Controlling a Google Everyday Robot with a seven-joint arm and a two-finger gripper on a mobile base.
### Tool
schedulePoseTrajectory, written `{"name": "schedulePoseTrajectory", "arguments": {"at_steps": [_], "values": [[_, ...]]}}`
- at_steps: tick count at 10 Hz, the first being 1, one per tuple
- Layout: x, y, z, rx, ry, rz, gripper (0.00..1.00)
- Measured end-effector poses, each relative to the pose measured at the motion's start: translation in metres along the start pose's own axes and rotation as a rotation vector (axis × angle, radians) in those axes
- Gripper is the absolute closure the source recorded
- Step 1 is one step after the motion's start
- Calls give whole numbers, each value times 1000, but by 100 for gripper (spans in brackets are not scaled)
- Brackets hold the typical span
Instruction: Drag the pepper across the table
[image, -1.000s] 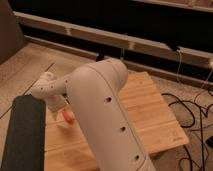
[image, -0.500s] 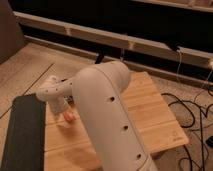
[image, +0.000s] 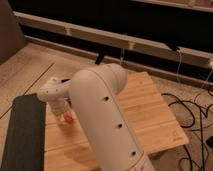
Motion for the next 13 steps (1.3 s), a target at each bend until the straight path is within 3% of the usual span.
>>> {"name": "schedulePoseTrajectory", "arguments": {"at_steps": [1,3,7,13], "values": [[-2,1,-1,17,-3,-8,91],[-4,2,-3,34,-6,-17,100],[-32,37,-9,51,-21,-121,100],[-72,92,-5,47,-27,-273,100]]}}
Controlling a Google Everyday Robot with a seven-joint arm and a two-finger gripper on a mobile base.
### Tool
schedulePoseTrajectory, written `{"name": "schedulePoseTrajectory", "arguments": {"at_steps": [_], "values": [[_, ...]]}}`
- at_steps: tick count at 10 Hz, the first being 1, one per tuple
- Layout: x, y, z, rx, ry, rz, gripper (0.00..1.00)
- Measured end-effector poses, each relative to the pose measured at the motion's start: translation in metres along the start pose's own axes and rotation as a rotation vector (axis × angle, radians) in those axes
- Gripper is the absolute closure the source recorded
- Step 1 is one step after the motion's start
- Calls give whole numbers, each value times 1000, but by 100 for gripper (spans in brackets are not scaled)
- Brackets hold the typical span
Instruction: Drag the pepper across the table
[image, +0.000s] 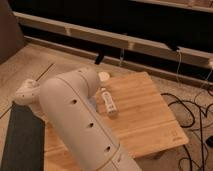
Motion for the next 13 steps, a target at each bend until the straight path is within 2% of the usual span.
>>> {"name": "schedulePoseTrajectory", "arguments": {"at_steps": [2,4,6,11,12,13], "values": [[-27,25,-10,-9,-31,-67,100],[-36,32,-14,-6,-40,-94,99],[-35,29,-14,-4,-39,-91,85],[-35,28,-14,-3,-39,-90,28],[-35,28,-14,-3,-39,-90,22],[-35,28,-14,-3,-39,-89,20]]}}
